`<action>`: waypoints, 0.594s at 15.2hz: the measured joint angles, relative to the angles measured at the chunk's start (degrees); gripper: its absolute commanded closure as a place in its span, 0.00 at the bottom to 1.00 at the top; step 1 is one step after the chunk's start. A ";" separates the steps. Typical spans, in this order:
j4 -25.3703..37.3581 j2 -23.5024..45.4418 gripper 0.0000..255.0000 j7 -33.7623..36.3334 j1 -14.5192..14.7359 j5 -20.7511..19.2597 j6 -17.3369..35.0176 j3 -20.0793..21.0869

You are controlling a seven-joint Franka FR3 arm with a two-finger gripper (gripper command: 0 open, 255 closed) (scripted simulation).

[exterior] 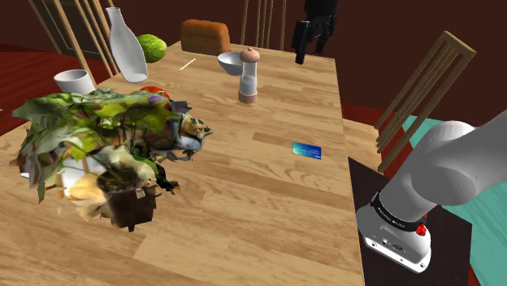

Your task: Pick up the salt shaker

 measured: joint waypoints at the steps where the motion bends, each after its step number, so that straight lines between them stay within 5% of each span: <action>1: 2.16 2.68 0.00 -0.08 0.00 0.44 0.32 -0.19; 9: 21.54 22.95 0.00 -0.63 0.15 4.70 -0.49 -1.28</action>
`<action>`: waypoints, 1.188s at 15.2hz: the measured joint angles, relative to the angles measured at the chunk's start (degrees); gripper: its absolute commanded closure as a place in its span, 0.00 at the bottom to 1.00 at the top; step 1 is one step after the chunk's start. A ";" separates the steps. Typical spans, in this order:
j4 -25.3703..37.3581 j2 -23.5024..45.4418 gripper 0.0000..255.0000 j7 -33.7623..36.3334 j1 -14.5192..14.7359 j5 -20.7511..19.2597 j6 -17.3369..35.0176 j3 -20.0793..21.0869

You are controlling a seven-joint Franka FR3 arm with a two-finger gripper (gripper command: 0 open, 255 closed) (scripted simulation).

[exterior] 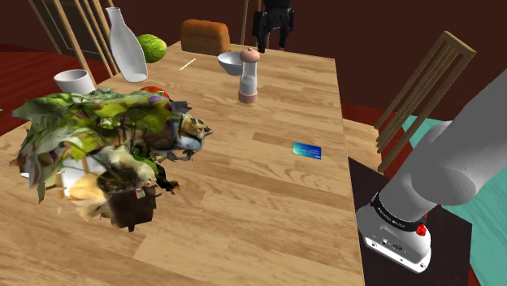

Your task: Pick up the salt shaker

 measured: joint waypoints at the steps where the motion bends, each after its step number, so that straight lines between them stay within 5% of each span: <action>1: 2.96 2.70 0.00 -0.01 0.01 0.60 -0.58 -0.06; 6: 14.13 12.64 0.00 -0.58 -0.36 2.87 -2.76 -0.44; 13: 9.31 12.72 0.00 -0.83 -0.31 3.06 2.05 -0.40; 14: 9.01 12.65 1.00 -0.87 -0.32 3.07 2.29 -0.41; 18: 8.79 12.52 1.00 -0.91 -0.33 3.08 2.55 -0.41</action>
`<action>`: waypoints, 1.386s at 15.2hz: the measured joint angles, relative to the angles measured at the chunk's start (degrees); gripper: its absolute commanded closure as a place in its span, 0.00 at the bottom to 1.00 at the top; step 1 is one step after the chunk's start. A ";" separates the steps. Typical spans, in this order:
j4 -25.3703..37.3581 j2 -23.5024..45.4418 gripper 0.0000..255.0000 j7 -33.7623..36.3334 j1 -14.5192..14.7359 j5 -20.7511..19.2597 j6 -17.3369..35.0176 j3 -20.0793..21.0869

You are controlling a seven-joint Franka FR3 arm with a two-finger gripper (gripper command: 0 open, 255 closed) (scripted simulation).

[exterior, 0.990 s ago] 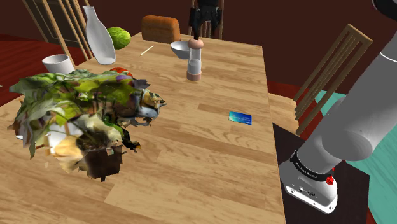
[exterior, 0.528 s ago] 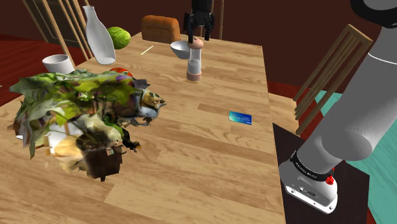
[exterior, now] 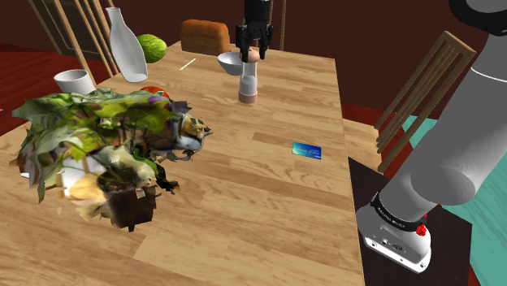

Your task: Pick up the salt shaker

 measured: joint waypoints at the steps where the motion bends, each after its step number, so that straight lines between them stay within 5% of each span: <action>1: 0.02 0.02 1.00 0.00 0.00 0.00 0.01 0.00; 9: 1.66 0.17 1.00 0.14 0.01 -0.02 -1.61 0.01; 21: 14.16 2.62 1.00 0.62 -0.14 -0.02 -11.65 -0.07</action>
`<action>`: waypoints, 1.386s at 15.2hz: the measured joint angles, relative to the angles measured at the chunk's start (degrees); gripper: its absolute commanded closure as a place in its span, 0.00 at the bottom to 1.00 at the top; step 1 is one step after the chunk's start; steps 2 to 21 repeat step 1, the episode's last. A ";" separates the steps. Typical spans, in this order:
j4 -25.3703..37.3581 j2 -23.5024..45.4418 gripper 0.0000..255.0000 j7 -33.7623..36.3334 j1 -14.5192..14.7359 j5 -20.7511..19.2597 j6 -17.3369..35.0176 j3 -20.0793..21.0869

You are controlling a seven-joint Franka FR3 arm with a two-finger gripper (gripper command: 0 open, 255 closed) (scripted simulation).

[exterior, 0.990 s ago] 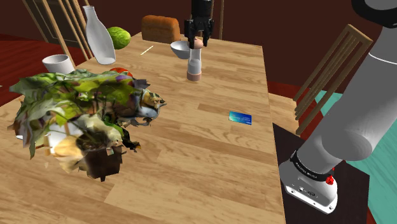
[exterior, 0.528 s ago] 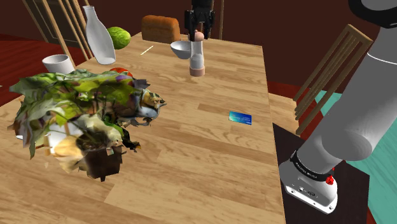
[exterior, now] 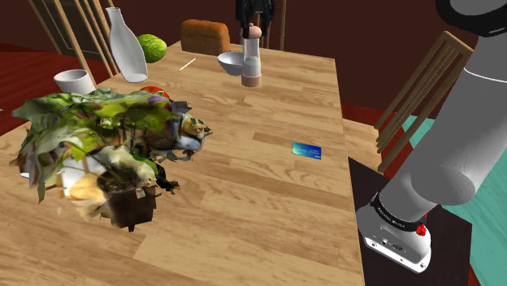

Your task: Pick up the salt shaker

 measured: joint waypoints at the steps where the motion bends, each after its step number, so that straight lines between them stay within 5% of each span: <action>1: 0.66 0.10 1.00 0.08 0.02 0.00 -0.55 0.02; 21: 0.66 0.10 1.00 0.08 0.02 0.00 -0.55 0.02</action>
